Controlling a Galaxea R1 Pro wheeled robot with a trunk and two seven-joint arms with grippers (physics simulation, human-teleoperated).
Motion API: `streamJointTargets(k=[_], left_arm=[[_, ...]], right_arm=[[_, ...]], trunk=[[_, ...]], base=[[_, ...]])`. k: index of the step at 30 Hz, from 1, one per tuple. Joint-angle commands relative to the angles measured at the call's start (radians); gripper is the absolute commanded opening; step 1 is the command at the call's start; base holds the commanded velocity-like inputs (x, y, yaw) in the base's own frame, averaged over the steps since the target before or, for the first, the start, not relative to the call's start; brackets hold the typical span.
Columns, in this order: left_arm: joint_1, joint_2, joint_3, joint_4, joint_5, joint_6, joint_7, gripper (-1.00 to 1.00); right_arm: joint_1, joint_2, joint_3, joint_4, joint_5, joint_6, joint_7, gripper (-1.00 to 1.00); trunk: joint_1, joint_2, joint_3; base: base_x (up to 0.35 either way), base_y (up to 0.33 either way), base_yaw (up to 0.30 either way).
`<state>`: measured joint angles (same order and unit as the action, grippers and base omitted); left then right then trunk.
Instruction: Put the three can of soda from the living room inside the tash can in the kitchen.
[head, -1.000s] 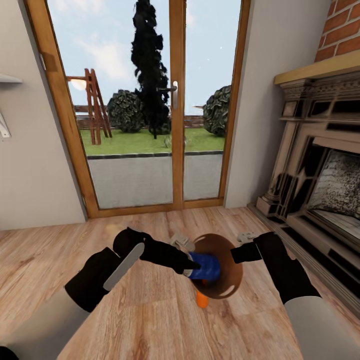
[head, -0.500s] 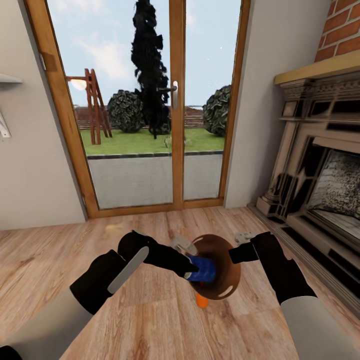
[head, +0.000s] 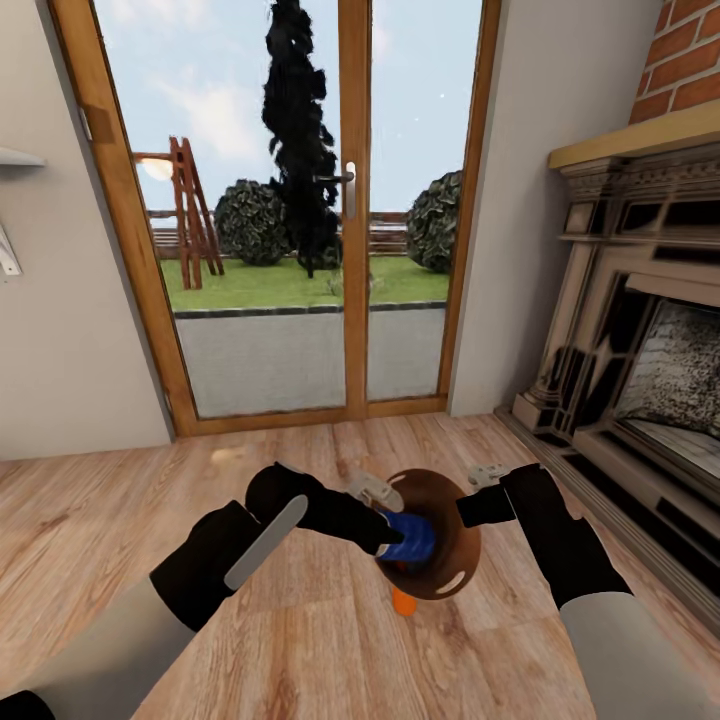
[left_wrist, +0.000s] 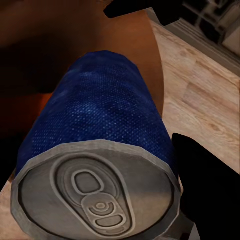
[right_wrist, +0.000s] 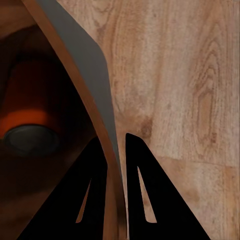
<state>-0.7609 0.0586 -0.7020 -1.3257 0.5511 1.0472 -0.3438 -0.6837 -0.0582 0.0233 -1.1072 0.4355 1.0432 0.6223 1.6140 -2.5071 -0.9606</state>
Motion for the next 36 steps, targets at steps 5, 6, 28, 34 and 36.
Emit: streamJointTargets(k=[5, 6, 28, 34, 36], left_arm=[[0.0, -0.007, -0.031, 0.001, -0.001, 0.0, 0.007, -1.0], [0.0, -0.007, -0.038, 0.002, 0.0, 0.0, 0.014, -1.0], [0.0, -0.051, -0.054, 0.107, -0.002, 0.0, 0.123, -1.0], [0.0, -0.051, -0.056, 0.122, -0.002, 0.0, 0.136, -1.0], [0.0, -0.051, -0.056, 0.122, -0.002, 0.0, 0.136, -1.0]], right_arm=[[0.0, 0.001, 0.0, 0.0, -0.02, 0.004, 0.004, -1.0], [0.0, 0.003, 0.0, 0.0, -0.02, 0.004, 0.004, -1.0], [0.0, 0.028, 0.0, -0.002, 0.031, 0.004, 0.004, -1.0], [0.0, 0.029, 0.0, -0.002, 0.031, 0.004, 0.004, -1.0], [0.0, 0.029, 0.0, -0.002, 0.031, 0.004, 0.004, -1.0]], trunk=[[0.0, 0.0, 0.0], [0.0, 0.0, 0.0], [0.0, 0.0, 0.0], [0.0, 0.0, 0.0], [0.0, 0.0, 0.0]], base=[[0.0, 0.0, 0.0], [0.0, 0.0, 0.0], [0.0, 0.0, 0.0], [0.0, 0.0, 0.0], [0.0, 0.0, 0.0]])
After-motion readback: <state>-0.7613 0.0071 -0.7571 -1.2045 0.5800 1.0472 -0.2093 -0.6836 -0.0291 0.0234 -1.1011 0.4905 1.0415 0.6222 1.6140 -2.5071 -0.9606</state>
